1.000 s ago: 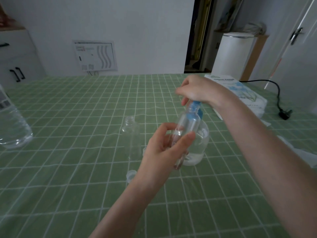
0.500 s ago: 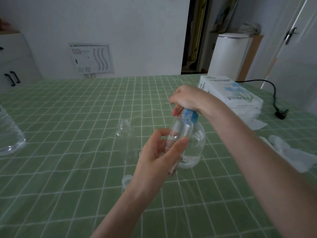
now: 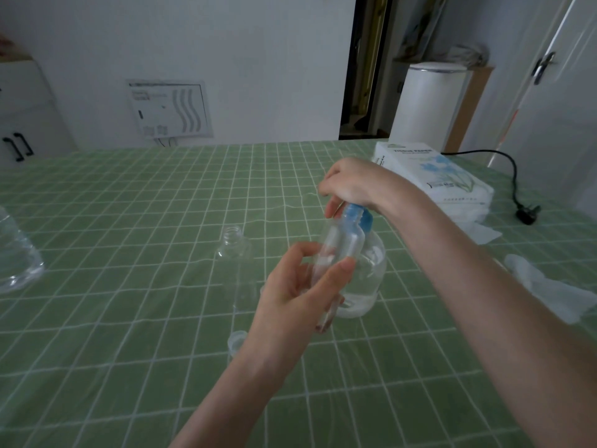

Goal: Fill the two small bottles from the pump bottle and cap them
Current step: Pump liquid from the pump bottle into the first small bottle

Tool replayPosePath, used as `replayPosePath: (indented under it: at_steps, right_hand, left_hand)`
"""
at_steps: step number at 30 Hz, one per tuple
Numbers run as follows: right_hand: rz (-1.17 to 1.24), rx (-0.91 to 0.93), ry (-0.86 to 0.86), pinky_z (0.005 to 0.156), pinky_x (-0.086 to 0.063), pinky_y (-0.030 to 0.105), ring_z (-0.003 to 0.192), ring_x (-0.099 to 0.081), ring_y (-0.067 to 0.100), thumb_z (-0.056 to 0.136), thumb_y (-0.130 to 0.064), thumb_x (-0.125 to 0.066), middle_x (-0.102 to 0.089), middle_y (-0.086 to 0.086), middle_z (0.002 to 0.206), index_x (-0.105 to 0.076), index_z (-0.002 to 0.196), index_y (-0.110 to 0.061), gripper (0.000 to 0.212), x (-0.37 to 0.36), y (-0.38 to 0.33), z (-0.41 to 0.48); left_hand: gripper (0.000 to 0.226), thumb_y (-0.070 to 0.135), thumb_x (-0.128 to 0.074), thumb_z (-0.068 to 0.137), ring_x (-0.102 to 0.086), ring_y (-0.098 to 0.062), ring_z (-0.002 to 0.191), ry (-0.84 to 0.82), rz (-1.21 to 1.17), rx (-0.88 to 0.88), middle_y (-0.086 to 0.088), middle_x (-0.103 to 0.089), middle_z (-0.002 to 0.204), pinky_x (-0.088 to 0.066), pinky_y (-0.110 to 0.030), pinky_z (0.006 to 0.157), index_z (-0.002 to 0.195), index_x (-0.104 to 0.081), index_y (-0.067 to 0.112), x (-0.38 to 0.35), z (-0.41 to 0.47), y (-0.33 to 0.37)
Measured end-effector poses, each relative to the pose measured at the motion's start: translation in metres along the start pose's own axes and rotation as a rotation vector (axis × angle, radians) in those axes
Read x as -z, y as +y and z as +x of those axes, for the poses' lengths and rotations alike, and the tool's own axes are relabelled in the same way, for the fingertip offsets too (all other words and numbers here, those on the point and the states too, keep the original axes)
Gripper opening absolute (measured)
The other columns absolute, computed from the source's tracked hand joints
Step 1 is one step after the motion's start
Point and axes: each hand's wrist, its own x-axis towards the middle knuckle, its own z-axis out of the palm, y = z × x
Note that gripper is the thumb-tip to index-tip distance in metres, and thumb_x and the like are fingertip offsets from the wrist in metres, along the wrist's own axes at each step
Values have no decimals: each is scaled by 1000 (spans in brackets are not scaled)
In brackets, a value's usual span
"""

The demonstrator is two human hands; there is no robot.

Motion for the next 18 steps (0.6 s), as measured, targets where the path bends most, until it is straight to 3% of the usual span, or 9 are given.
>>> replayPosePath:
  at_steps: [8,11,13,15,18]
  right_hand:
    - [-2,5,0,97,-46,39,106,-63,29,94,-24,-51,-65,15,118,-51,131,-4,42,3,-1,0]
    - [-36,36,24,86,-45,35,101,-64,26,94,-26,-49,-69,13,108,-58,120,-4,34,9,-4,-1]
    - [-17,36,15,82,-43,34,102,-64,27,94,-25,-49,-68,13,110,-55,124,-4,37,9,-3,-1]
    - [0,26,5,85,-44,34,104,-64,28,93,-23,-50,-67,15,113,-52,129,-3,40,8,-3,-1]
    - [6,26,8,95,-46,37,103,-64,29,93,-21,-50,-67,15,112,-54,127,-3,39,6,-3,0]
  left_hand:
    - [43,44,-65,63,-53,-20,65,-12,-58,35,-2,-68,77,-42,-20,48,95,-61,15,0,2,-3]
    - [46,43,-65,64,-49,-23,66,-26,-83,23,-9,-67,80,-40,-20,47,98,-60,13,0,3,-2]
    - [45,43,-65,65,-47,-23,66,-23,-73,12,-23,-62,82,-39,-20,46,98,-59,13,0,3,-1]
    - [43,43,-64,65,-47,-23,65,-25,-61,1,-32,-58,87,-39,-20,46,98,-60,15,0,2,0]
    - [40,44,-65,65,-51,-21,65,-29,-50,7,-25,-63,86,-42,-19,48,96,-62,19,1,3,-1]
